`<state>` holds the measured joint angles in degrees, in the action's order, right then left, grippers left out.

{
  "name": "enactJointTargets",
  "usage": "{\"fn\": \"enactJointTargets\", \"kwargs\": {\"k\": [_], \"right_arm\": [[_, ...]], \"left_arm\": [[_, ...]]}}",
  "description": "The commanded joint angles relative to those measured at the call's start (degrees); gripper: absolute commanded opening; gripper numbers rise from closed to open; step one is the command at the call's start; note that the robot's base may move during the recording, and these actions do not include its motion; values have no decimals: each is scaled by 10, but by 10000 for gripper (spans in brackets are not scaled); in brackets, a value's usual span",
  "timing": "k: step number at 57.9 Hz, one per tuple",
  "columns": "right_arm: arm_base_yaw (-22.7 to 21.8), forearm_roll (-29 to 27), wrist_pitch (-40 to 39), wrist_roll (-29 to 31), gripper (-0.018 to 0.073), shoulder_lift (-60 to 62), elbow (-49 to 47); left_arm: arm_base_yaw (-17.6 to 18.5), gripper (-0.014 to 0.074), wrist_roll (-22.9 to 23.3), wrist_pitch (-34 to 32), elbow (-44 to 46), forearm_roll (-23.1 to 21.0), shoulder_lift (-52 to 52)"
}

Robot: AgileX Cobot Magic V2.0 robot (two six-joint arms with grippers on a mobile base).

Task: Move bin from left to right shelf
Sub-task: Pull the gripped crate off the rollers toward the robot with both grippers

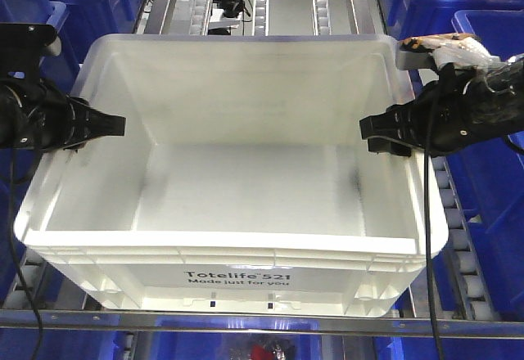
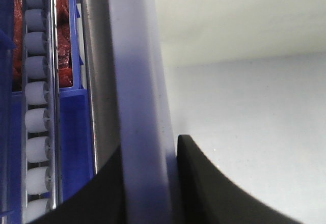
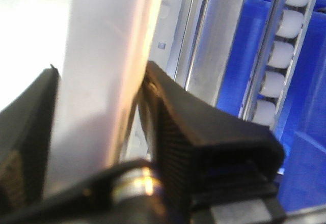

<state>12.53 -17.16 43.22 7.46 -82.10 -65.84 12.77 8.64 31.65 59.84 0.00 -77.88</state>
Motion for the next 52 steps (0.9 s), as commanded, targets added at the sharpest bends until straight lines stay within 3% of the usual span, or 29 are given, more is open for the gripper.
{"fn": "enactJointTargets", "kwargs": {"k": [1, 19, 30, 52], "right_arm": [[0, -19, -49, 8, -4, 38, -22], [0, -20, -42, 8, -4, 77, -22], [0, -38, -26, 8, -4, 94, -22], [0, -40, -10, 9, -4, 111, -22]], "left_arm": [[4, -8, -9, -44, 21, -4, 40], [4, -8, -8, -42, 21, -5, 90], [4, -8, -9, -42, 21, -36, 111], [4, -8, -9, -18, 21, -49, 124]]}}
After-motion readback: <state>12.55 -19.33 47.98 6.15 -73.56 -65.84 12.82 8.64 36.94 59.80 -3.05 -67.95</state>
